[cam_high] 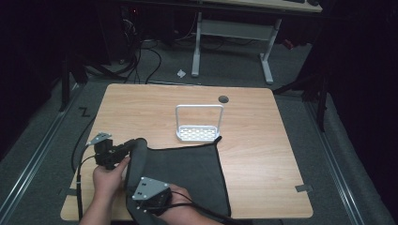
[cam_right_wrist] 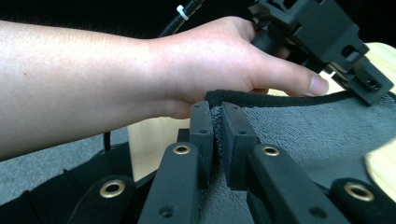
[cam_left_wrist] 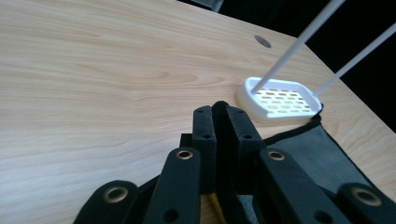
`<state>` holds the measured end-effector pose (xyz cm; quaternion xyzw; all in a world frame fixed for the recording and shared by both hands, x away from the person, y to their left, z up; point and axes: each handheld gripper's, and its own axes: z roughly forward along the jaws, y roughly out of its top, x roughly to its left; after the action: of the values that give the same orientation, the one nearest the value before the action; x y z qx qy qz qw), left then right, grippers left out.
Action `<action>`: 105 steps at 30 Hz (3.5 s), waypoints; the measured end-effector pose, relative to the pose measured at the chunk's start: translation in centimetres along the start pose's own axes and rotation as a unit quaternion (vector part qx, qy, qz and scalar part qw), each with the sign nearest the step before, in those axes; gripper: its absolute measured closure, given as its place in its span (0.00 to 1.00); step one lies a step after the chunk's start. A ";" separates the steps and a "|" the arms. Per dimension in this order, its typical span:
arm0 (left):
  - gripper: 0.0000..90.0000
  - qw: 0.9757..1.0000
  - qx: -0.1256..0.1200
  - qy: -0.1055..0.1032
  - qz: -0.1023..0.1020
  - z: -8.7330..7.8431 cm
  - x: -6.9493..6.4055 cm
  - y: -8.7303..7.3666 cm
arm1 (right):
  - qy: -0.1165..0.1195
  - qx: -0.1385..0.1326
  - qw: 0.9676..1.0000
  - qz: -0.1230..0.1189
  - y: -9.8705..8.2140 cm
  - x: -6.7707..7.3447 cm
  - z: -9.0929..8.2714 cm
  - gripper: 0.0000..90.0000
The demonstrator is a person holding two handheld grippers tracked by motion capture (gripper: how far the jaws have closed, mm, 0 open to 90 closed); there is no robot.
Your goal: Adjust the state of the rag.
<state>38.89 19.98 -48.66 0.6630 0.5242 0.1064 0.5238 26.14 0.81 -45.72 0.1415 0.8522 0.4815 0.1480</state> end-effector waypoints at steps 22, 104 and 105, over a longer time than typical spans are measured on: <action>0.92 0.995 0.067 -0.005 0.076 11.1 -10.5 -0.8 | -0.094 0.031 0.991 0.093 -11.2 -6.0 -11.2 0.94; 0.66 0.983 0.117 -0.028 0.141 4.3 -9.6 -8.0 | -0.178 0.106 0.964 0.164 -15.0 -12.6 -12.6 0.87; 0.66 0.983 0.118 -0.027 0.139 4.3 -9.5 -7.9 | -0.179 0.110 0.963 0.167 -14.9 -13.4 -11.9 0.87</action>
<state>33.17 8.99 -53.04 0.7893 0.4215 0.0972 0.4358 32.27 -21.00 -51.11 0.3813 0.8237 0.3697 0.1988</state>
